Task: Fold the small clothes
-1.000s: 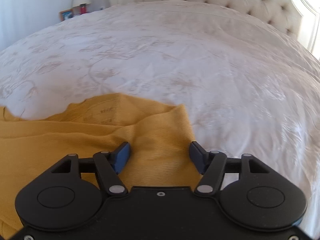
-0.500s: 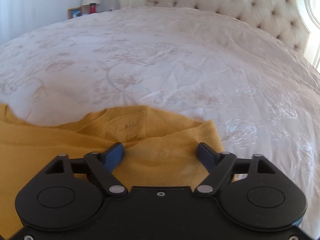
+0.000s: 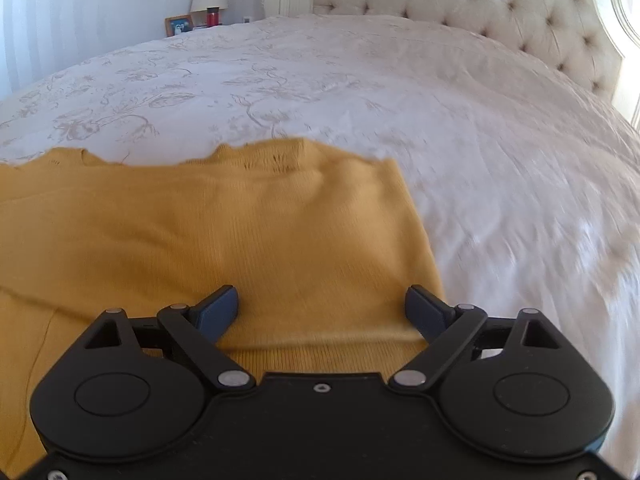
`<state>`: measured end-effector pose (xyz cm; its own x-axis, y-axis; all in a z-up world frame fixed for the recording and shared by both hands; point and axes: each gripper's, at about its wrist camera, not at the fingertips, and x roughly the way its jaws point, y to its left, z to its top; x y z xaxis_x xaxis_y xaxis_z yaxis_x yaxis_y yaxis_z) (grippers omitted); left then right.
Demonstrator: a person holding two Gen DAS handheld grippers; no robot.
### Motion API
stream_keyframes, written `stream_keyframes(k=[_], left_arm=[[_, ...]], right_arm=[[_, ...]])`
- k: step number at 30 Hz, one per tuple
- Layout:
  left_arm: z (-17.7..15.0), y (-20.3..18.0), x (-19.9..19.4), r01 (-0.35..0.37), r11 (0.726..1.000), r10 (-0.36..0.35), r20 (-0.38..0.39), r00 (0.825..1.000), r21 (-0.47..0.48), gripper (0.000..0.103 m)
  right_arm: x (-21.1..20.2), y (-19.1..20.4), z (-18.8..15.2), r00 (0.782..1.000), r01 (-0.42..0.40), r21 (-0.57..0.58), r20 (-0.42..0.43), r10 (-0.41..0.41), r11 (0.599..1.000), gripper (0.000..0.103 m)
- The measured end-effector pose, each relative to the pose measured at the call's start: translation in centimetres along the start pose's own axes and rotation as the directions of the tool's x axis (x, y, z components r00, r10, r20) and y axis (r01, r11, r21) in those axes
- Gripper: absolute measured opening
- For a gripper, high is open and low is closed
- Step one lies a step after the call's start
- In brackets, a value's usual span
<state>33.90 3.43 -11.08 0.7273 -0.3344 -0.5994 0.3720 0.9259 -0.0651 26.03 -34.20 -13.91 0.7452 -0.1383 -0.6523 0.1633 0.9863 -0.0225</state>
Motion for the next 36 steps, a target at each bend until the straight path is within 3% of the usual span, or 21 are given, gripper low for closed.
stream_keyframes(k=[12, 15, 18, 22, 28, 31, 36], left_arm=[[-1.0, -0.1, -0.2, -0.063, 0.998, 0.063, 0.065, 0.996, -0.006, 0.073], [-1.2, 0.8, -0.5, -0.061, 0.996, 0.066, 0.082, 0.994, -0.061, 0.072], [-1.5, 2.2, -1.0, -0.053, 0.988, 0.069, 0.106, 0.992, -0.146, 0.065], [-1.8, 3.3, -1.5, -0.092, 0.968, 0.119, 0.107, 0.987, -0.234, 0.065], [-0.9, 1.8, -1.1, -0.186, 0.973, 0.191, 0.031, 0.981, -0.137, 0.066], [-1.1, 1.0, -2.7, -0.213, 0.971, 0.212, -0.025, 0.977, -0.104, 0.066], [-4.4, -0.6, -7.5, -0.173, 0.981, 0.162, -0.117, 0.980, -0.090, 0.068]], right_arm=[[-0.9, -0.8, -3.0, 0.995, -0.035, 0.087, 0.093, 0.027, 0.996, 0.099], [-1.0, -0.8, -3.3, 0.994, -0.032, 0.089, 0.105, 0.022, 0.995, 0.099], [-0.9, -0.6, -3.3, 0.994, -0.024, 0.087, 0.112, 0.014, 0.996, 0.099], [-0.9, -0.7, -3.4, 0.993, -0.024, 0.089, 0.114, 0.014, 0.996, 0.099], [-0.8, -0.8, -3.4, 0.994, -0.030, 0.092, 0.109, 0.020, 0.995, 0.099], [-0.8, -0.9, -3.3, 0.995, -0.045, 0.095, 0.095, 0.036, 0.994, 0.102], [-0.9, -1.4, -3.0, 0.995, -0.087, 0.094, 0.064, 0.081, 0.992, 0.102]])
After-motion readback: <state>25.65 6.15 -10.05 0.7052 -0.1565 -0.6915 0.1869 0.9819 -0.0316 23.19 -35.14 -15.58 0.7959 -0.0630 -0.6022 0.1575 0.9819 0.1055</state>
